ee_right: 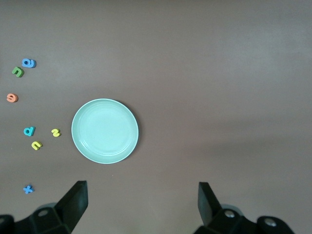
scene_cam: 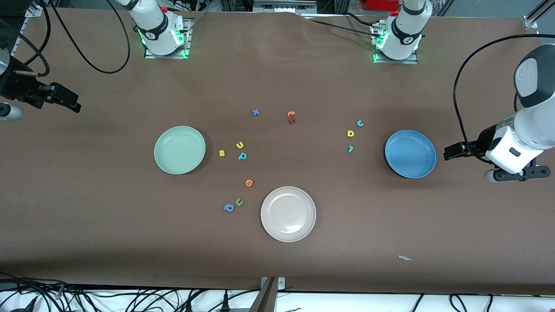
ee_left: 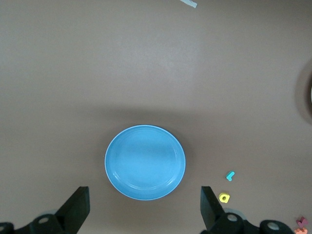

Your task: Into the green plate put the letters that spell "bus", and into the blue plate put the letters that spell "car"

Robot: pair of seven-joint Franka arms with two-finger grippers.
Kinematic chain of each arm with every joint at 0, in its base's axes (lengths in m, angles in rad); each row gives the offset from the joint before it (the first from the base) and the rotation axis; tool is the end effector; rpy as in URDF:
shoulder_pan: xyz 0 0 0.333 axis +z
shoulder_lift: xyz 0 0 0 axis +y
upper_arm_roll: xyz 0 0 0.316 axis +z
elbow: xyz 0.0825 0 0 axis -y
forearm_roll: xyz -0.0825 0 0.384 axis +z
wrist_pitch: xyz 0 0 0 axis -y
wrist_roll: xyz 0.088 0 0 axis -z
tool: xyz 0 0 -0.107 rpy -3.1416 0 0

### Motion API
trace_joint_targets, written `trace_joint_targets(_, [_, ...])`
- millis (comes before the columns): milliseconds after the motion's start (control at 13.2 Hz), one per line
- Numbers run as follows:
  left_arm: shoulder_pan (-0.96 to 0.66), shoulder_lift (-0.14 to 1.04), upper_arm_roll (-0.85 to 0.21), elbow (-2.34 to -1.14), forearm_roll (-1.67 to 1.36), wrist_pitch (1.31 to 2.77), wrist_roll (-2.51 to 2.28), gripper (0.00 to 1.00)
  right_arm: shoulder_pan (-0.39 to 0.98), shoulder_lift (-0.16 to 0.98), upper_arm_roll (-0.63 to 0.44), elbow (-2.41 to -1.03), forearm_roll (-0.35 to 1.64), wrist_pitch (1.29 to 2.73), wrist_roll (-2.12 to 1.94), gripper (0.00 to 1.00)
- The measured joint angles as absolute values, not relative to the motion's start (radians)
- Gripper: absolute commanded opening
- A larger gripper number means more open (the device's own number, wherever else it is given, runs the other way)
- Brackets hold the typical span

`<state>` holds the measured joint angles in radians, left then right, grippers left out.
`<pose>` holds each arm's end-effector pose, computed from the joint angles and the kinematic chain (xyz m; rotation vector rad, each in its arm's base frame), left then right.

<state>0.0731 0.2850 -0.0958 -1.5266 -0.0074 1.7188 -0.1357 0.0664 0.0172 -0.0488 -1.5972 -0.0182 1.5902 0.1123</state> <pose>0.6381 -0.0086 0.4877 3.1059 0.1820 -0.1462 0.5605 0.0082 0.6041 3.1174 -0.1468 -0.0357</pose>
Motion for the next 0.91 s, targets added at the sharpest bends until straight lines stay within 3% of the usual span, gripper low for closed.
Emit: trace_joint_targets(909, [0.049, 0.285, -0.099, -1.527, -0.007, 1.668, -0.137, 1.0, 0.066, 0.017, -0.049, -1.597, -0.018, 1.589, 0.112, 1.0])
